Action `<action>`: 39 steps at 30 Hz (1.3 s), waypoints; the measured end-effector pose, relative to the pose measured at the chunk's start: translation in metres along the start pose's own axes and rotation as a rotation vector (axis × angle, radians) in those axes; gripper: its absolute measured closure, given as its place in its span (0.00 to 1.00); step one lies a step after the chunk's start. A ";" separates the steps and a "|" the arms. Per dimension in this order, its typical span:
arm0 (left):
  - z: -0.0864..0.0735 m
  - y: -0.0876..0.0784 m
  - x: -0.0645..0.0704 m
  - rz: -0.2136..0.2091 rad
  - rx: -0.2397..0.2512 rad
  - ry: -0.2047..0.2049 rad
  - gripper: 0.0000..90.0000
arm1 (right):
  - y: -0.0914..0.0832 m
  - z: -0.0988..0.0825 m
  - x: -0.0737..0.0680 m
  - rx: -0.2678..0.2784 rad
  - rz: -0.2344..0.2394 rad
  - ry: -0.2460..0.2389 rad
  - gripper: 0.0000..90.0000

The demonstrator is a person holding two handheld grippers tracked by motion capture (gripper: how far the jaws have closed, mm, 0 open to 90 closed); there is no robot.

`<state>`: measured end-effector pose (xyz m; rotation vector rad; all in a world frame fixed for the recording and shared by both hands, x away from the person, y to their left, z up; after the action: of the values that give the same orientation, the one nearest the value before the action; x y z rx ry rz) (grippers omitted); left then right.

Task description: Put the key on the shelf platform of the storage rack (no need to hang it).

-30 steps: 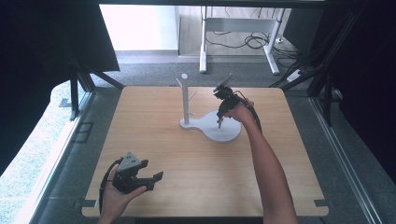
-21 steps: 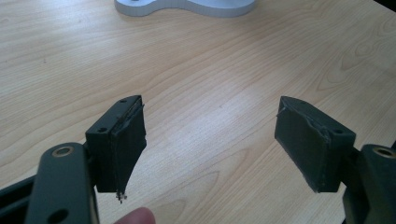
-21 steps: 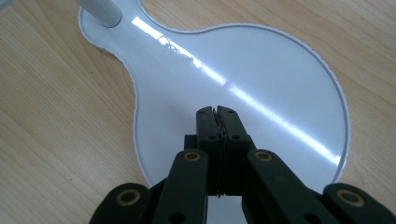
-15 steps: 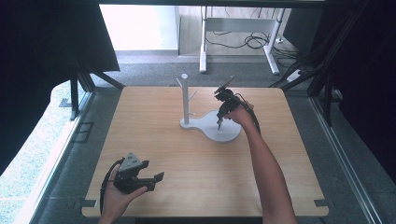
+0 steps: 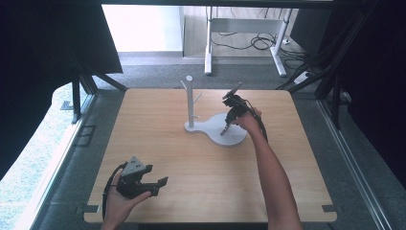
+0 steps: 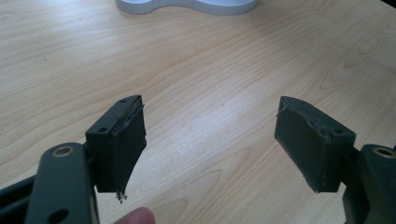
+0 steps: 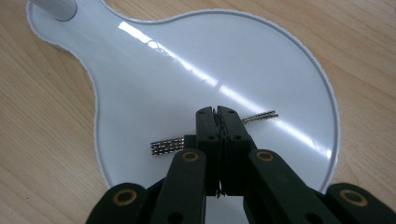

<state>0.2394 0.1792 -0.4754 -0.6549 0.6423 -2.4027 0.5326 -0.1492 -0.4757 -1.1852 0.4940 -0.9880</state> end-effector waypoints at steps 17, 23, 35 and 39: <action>0.000 0.000 0.000 0.002 -0.004 0.001 0.28 | -0.018 -0.006 0.003 0.083 0.003 0.005 0.70; 0.000 0.001 0.000 -0.003 -0.014 0.000 0.28 | -0.029 -0.012 0.003 0.133 0.017 -0.006 0.61; 0.001 -0.002 0.001 0.002 -0.018 0.006 0.28 | -0.053 -0.052 -0.005 0.228 0.046 -0.060 0.52; 0.001 -0.003 0.001 0.007 -0.014 0.006 0.28 | -0.057 -0.072 -0.006 0.266 0.077 -0.071 0.52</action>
<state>0.2380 0.1812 -0.4727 -0.6500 0.6631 -2.3970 0.4528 -0.1856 -0.4480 -0.9522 0.3376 -0.9113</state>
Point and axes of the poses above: each handheld gripper's, and its own axes: y roughly forward along the jaws, z roughly out of its top, x roughly to its right, the point moved 1 cm from there along y, roughly forward along the jaws, and after that the axes turned 14 degrees about -z, right-handed, at the moved point
